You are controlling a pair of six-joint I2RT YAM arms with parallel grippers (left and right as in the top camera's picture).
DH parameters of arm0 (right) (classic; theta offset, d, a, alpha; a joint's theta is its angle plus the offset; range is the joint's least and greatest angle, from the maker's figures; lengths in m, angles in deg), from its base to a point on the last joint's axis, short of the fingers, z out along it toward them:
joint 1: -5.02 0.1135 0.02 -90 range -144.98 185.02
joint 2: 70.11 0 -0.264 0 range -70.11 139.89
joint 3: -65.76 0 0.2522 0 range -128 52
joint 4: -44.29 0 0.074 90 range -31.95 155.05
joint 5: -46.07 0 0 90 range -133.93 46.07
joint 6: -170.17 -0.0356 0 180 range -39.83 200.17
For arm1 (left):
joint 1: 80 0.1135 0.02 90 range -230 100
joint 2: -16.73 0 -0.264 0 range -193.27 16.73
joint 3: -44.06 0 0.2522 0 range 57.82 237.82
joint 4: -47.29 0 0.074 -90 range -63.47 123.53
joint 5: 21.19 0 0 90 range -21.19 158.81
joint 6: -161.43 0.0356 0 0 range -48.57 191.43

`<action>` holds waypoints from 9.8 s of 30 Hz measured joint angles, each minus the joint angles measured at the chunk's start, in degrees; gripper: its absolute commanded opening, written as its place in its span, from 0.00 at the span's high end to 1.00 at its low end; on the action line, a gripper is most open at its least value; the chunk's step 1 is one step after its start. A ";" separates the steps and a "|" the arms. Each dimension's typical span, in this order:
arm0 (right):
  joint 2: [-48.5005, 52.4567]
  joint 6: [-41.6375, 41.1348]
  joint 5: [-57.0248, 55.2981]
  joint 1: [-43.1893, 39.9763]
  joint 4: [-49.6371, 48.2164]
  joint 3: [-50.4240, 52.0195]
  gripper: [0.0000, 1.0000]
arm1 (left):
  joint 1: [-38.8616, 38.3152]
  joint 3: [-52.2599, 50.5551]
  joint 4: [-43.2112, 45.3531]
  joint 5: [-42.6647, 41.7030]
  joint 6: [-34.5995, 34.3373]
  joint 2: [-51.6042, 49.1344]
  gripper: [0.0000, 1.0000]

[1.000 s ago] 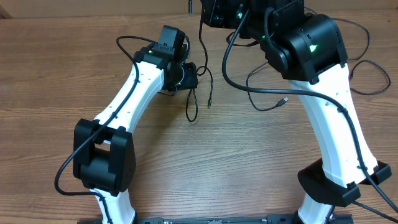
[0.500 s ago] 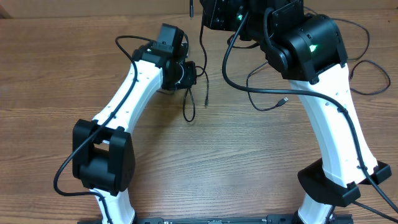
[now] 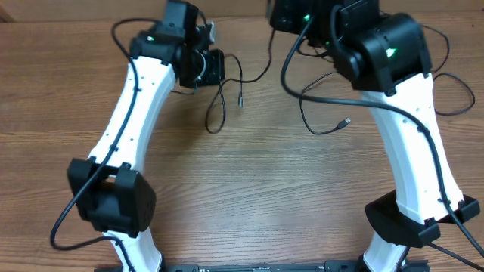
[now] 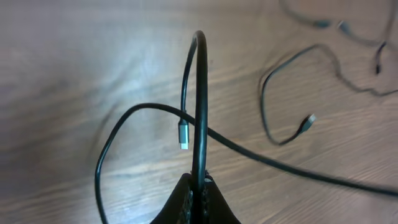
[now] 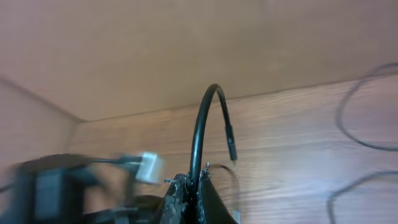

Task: Untangle cables

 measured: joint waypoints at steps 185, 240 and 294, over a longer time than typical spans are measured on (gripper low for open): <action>-0.92 -2.99 10.27 -4.87 -19.96 69.77 0.61 | -3.15 7.39 -15.21 25.66 -5.51 12.81 0.01; -11.17 -4.20 9.68 -18.95 -1.81 71.65 0.96 | -3.15 7.39 -13.90 25.66 -5.51 12.79 0.00; -8.68 -2.38 13.51 -16.39 -14.21 83.69 0.96 | -3.15 7.39 -13.46 25.66 -5.53 12.79 0.01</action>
